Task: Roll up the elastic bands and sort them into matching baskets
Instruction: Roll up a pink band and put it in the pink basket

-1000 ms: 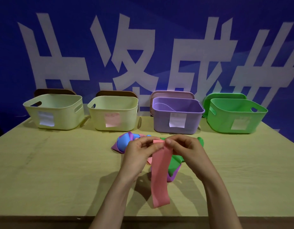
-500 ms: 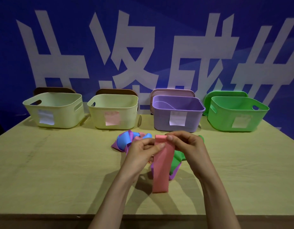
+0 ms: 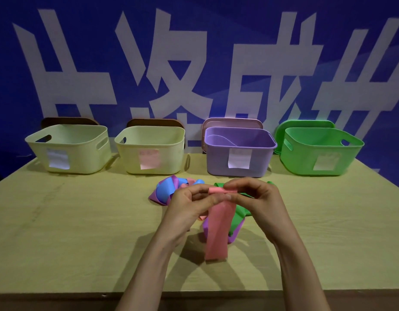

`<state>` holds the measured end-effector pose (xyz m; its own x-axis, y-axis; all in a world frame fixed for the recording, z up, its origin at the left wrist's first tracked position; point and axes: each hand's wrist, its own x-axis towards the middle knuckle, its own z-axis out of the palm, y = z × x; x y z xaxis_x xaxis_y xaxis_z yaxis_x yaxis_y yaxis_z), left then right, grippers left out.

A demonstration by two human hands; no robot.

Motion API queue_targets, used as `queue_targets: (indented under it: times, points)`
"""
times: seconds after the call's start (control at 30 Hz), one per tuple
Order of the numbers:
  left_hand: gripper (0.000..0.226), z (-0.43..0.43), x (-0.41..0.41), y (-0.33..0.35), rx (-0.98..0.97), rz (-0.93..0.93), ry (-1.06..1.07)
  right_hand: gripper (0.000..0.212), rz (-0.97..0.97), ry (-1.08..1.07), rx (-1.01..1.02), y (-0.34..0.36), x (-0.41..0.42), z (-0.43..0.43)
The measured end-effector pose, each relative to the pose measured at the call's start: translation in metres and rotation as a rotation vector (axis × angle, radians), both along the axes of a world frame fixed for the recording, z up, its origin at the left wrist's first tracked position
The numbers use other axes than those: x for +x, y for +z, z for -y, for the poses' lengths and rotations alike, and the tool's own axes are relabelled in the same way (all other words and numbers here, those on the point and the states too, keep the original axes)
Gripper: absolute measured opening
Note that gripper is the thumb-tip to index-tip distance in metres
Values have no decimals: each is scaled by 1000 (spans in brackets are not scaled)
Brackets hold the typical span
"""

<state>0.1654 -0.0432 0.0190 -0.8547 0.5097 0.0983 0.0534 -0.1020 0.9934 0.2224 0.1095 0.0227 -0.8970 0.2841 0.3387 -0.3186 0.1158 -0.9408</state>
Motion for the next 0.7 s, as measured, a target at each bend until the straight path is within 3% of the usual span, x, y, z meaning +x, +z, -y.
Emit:
queue_targets:
  times: [0.23, 0.37, 0.6, 0.7]
  points:
    - [17, -2, -3, -2, 65, -5, 79, 34, 45, 35, -14, -2, 2, -1]
    - [11, 0, -5, -5, 12, -81, 116, 8, 83, -1, 117, -4, -2, -1]
    - [12, -1, -7, -7, 1, -83, 119, 7, 51, -41, 66, -9, -6, 4]
    - [30, -1, -8, -10, 14, 16, 63, 9, 50, -42, 39, -10, -7, 5]
